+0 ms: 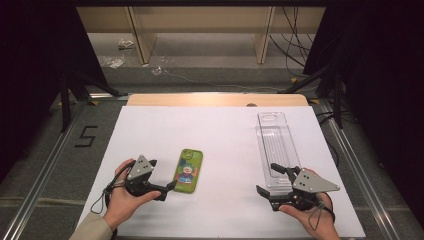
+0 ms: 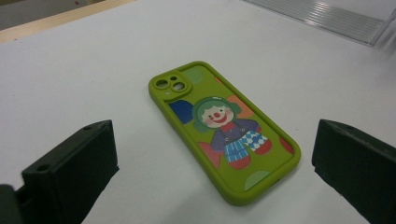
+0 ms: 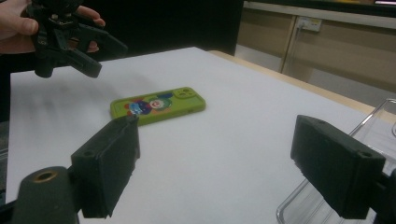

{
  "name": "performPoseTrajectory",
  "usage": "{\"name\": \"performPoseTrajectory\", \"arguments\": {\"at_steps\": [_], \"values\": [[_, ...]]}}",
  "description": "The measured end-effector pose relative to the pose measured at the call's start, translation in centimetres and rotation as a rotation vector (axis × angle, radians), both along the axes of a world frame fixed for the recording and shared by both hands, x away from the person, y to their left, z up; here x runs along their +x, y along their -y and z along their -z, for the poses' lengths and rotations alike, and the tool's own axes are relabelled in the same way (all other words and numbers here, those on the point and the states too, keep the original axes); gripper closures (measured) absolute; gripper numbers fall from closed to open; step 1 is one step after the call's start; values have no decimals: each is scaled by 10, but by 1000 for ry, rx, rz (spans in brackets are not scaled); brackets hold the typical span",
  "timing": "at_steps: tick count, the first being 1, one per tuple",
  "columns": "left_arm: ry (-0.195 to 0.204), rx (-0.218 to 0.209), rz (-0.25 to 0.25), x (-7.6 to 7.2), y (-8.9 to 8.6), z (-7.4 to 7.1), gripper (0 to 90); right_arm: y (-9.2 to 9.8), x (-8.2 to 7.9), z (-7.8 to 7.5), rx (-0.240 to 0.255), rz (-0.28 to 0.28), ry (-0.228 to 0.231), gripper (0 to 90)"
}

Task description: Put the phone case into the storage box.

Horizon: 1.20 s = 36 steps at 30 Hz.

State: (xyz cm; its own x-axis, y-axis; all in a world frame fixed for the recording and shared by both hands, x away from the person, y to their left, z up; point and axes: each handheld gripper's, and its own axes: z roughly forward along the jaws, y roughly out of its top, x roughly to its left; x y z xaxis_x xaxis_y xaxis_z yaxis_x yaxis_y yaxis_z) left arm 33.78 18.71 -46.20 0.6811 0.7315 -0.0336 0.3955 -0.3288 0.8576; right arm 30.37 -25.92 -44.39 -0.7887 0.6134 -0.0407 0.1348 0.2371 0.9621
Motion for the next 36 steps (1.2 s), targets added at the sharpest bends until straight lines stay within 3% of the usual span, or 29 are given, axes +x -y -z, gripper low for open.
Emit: {"name": "performPoseTrajectory", "arguments": {"at_steps": [11,12,13,15,16,17,18,20,22,25,36], "values": [[5,-16,5,0,1,0,19,-1,0,0,2,1,0,166],[7,-22,7,-1,0,-1,129,-1,0,0,4,2,0,167],[9,-26,6,-1,0,-2,129,-1,0,0,4,2,0,167],[7,-26,-3,-1,0,-3,255,-1,0,0,6,3,-1,167],[4,-35,3,-1,0,-3,344,-1,0,0,6,3,0,168],[-1,-35,4,0,-1,-3,499,-1,0,0,7,5,0,168],[-5,-21,3,0,-1,-3,499,-1,0,0,7,5,0,168],[-12,-7,14,1,-1,-2,730,-1,0,0,7,10,3,168],[-23,10,22,2,1,-2,841,-1,0,0,9,10,2,168],[-36,21,26,2,5,-3,898,-1,1,0,7,10,-3,168],[-116,21,112,7,38,-3,900,-3,2,1,5,21,0,171]]}}
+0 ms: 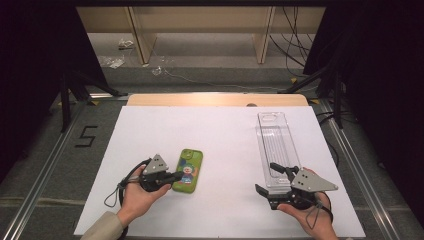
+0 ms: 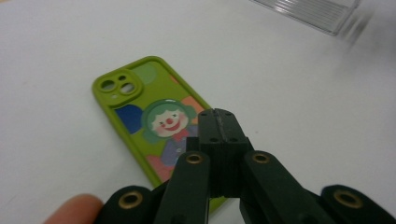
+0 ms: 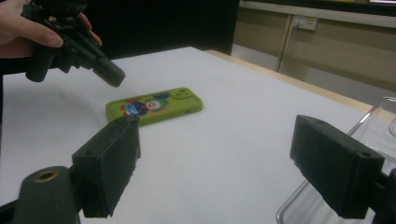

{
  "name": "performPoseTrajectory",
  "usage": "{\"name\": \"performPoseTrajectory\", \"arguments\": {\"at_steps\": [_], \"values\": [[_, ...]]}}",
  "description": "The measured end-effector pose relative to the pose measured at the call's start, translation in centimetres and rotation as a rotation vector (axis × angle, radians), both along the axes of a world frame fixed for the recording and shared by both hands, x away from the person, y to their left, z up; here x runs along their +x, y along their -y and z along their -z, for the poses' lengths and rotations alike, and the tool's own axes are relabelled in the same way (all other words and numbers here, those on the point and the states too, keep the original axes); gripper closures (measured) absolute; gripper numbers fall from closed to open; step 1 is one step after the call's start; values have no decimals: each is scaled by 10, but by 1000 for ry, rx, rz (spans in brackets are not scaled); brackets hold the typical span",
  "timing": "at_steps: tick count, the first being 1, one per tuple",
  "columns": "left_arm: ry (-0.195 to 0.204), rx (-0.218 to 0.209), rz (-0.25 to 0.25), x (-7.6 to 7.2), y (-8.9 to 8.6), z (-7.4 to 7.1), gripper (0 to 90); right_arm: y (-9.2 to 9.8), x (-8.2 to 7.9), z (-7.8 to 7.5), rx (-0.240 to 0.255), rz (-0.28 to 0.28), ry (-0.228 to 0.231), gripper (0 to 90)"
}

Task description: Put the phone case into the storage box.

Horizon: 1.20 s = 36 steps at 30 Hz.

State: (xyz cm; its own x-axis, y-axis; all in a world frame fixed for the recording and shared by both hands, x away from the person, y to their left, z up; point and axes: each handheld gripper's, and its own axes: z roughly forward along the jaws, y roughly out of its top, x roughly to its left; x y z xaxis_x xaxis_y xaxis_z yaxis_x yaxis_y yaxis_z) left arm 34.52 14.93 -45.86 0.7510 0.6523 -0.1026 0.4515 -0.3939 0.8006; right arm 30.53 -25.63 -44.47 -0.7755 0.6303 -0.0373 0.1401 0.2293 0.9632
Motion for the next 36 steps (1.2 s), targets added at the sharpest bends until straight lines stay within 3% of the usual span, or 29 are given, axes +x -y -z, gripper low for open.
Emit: {"name": "performPoseTrajectory", "arguments": {"at_steps": [13,20,26,36], "values": [[-70,92,97,8,43,18,900,0,0,0,1,3,-4,171],[-69,142,118,12,58,25,900,0,0,1,2,5,-6,171],[-77,180,115,14,62,29,900,1,0,1,0,7,-8,171],[-94,185,113,13,55,29,900,2,0,0,4,8,-12,171]]}}
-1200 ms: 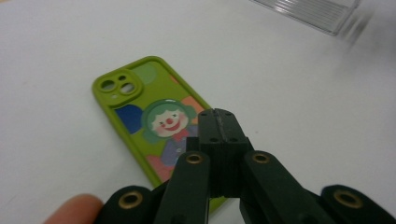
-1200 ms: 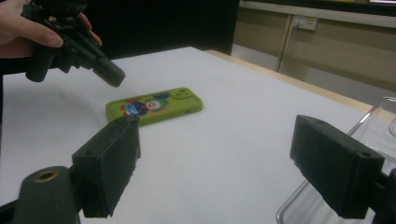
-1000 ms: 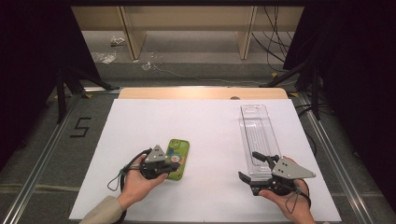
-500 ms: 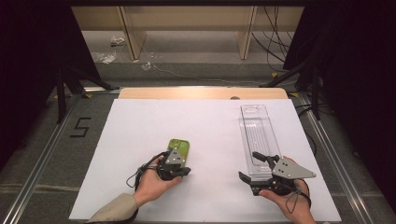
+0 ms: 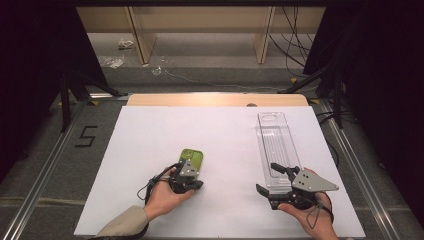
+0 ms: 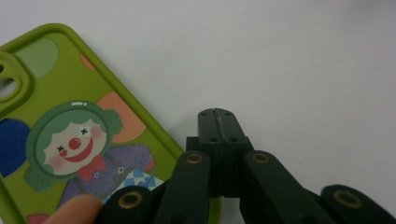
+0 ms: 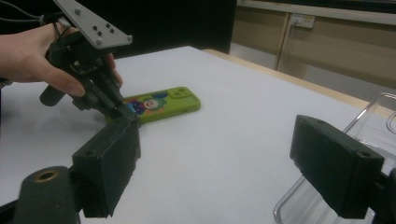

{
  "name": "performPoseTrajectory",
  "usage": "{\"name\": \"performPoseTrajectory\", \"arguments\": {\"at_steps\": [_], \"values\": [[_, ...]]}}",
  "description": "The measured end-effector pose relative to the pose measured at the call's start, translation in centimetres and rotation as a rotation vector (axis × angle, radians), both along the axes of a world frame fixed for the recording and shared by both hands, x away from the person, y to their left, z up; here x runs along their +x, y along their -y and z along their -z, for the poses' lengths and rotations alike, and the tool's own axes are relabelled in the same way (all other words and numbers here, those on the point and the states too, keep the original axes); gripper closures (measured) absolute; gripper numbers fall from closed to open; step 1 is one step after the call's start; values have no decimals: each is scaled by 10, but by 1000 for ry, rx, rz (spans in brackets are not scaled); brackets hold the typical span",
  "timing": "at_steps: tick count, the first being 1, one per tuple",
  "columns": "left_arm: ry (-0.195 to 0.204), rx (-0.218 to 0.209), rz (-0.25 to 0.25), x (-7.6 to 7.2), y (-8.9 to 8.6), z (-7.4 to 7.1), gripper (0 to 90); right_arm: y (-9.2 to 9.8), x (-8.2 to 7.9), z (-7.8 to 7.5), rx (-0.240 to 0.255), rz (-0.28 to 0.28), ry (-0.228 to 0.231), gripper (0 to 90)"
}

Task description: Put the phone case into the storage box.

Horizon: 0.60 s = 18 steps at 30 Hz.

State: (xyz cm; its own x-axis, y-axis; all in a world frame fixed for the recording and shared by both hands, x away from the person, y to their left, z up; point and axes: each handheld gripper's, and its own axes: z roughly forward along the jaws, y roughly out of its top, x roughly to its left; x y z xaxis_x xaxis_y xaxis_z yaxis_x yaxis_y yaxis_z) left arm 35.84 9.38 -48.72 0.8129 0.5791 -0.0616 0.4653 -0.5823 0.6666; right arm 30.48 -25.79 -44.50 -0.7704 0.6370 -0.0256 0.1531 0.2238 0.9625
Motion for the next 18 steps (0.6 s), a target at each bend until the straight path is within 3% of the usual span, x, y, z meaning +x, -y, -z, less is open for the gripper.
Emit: {"name": "performPoseTrajectory", "arguments": {"at_steps": [18], "values": [[-12,24,-42,-4,-22,-2,900,0,0,0,4,5,3,172]]}}
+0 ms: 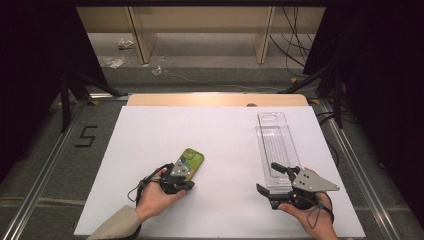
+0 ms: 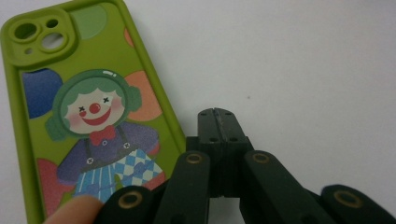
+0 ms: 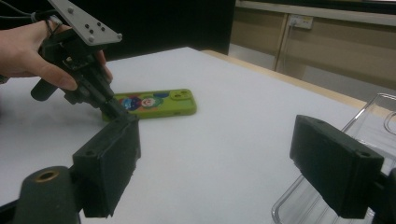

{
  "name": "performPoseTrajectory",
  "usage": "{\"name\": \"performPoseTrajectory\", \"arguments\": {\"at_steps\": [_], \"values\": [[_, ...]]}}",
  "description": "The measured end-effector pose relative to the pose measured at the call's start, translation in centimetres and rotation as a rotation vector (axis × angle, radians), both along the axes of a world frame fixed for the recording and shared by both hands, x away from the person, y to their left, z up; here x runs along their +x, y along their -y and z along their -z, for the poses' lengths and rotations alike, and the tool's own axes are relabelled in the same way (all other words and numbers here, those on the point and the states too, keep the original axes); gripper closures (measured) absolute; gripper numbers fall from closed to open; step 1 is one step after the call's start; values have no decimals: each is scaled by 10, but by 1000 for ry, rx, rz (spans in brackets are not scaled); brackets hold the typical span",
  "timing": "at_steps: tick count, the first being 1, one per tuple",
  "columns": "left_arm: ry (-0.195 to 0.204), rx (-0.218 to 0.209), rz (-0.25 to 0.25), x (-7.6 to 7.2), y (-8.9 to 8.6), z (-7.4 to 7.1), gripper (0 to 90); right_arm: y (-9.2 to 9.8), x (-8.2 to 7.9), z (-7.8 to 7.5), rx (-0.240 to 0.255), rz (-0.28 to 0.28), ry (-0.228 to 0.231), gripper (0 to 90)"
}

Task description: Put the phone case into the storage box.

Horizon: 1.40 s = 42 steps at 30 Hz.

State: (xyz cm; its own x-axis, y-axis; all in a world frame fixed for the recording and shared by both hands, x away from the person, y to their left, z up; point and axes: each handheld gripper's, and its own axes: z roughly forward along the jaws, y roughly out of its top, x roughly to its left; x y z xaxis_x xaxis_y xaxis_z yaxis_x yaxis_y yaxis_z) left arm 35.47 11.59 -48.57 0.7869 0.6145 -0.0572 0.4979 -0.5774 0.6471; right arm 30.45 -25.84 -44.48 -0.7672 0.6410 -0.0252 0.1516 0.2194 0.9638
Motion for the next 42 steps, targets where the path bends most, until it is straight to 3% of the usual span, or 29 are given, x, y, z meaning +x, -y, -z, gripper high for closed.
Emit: {"name": "performPoseTrajectory", "arguments": {"at_steps": [10,16,21,26,28,32,35,42], "values": [[3,5,0,-1,-3,0,889,0,0,0,-1,-6,7,172],[-21,-60,15,-3,-2,-7,708,0,1,0,1,-11,6,172],[-1,-120,-8,-2,-1,-17,529,0,0,0,3,-14,-1,172],[53,-65,-100,6,-6,-27,244,-1,1,0,3,-12,1,172],[48,-35,-132,12,-8,-28,138,-1,1,1,1,-10,-1,171],[12,11,-166,22,-11,-24,21,-2,1,0,-1,-9,1,171],[-15,54,-177,29,-11,-21,0,-2,1,0,0,-8,1,171],[-52,93,-205,43,-9,-19,0,-2,1,1,1,-6,0,171]]}}
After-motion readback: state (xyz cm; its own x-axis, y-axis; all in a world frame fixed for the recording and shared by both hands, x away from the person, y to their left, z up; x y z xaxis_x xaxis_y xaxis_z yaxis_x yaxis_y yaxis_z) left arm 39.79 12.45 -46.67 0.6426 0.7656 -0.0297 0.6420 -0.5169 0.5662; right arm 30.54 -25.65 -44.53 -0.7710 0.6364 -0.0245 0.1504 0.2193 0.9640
